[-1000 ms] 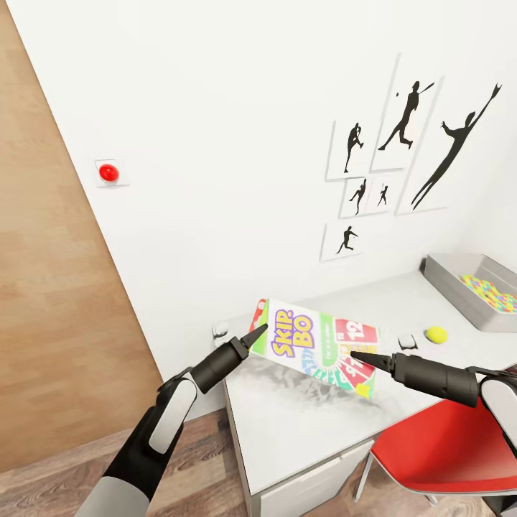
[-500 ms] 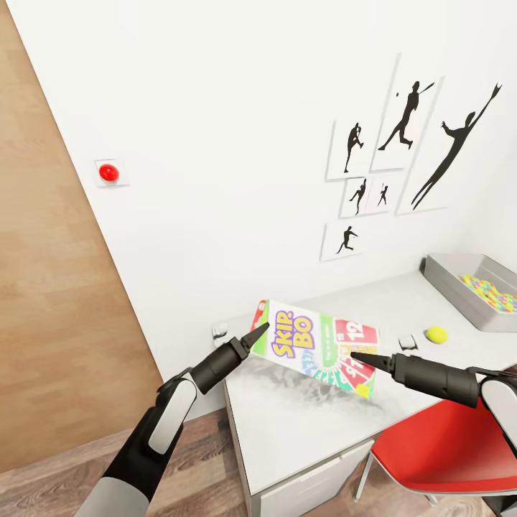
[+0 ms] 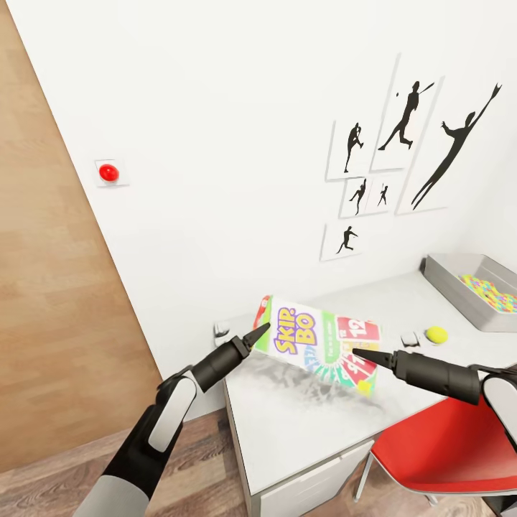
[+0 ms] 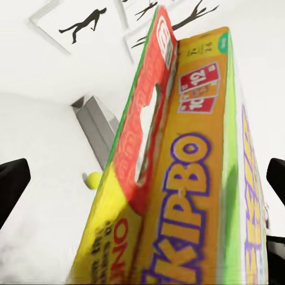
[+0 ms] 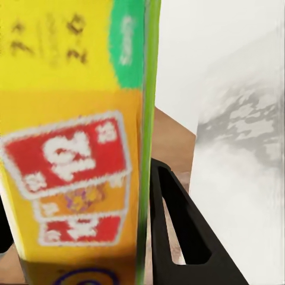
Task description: Put all the toys in the child's room - the three board games (two on the bed and one on the table), the two jigsaw puzzles on the table, and the tennis ball on the table - inside the toy box on the table in the child's room.
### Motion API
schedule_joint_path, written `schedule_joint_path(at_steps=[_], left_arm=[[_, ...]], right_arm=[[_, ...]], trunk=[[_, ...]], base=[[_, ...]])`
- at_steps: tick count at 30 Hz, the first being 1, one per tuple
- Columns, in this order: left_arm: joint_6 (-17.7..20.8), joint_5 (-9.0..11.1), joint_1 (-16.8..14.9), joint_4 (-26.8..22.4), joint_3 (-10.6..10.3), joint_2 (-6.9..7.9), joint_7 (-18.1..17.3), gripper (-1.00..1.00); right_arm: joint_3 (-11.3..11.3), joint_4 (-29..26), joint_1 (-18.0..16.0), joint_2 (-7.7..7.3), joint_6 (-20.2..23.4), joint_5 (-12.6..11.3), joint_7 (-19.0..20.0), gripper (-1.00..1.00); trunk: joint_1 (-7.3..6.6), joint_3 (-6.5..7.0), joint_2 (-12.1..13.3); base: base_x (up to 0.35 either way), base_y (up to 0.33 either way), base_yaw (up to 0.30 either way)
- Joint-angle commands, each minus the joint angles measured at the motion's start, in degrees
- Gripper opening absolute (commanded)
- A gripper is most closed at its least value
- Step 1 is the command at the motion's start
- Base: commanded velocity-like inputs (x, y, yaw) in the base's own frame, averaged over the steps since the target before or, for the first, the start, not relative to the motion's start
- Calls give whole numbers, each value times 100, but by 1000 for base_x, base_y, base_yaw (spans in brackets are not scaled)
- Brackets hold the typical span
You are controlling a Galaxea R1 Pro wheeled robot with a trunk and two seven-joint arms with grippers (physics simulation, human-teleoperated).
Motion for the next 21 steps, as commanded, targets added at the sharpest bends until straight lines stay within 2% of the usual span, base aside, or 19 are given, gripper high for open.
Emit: schedule_joint_path(at_steps=[1, 2, 3, 7, 8, 11, 13, 14, 18, 21], left_arm=[[88, 51, -7, -8, 1, -4, 41, 100], [88, 51, -7, -8, 1, -4, 41, 100], [116, 47, -9, -16, -1, -6, 75, 100], [185, 40, -13, -39, -4, -12, 170, 100], [185, 40, -13, -39, -4, -12, 170, 100], [211, 39, -28, -47, -5, -18, 245, 100], [225, 44, -51, -50, -6, -21, 313, 100], [225, 44, -51, -50, -6, -21, 313, 100], [335, 45, -101, -73, -9, -29, 509, 100], [401, 38, -119, -146, -13, -35, 682, 100]], right_arm=[[-65, -1, -32, -7, 30, 22, 4, -100], [-65, -1, -32, -7, 30, 22, 4, -100], [-170, -2, -72, -9, 30, 20, -37, -100], [-937, 3, -254, 3, 30, 18, -378, -100], [-937, 3, -254, 3, 30, 18, -378, -100], [-1495, 26, -358, 4, 30, 6, -802, -100], [-1761, 73, -402, -2, 30, -11, -1075, -100], [-1761, 73, -402, -2, 30, -11, -1075, -100], [-2116, 147, -449, -5, 30, -37, -1399, -100], [-2216, 165, -460, -2, 30, -48, -1480, -100]], trunk=[[3, -12, -12], [3, -12, -12], [3, -12, -12], [3, -12, -12], [3, -12, -12], [3, -12, -12], [3, -12, -12], [3, -12, -12], [3, -6, -12], [3, 3, -12]], base=[[0, 0, 0], [0, 0, 0], [0, 0, 0], [0, 0, 0], [0, 0, 0], [0, 0, 0], [0, 0, 0], [0, 0, 0], [0, 0, -33], [0, 0, -101]])
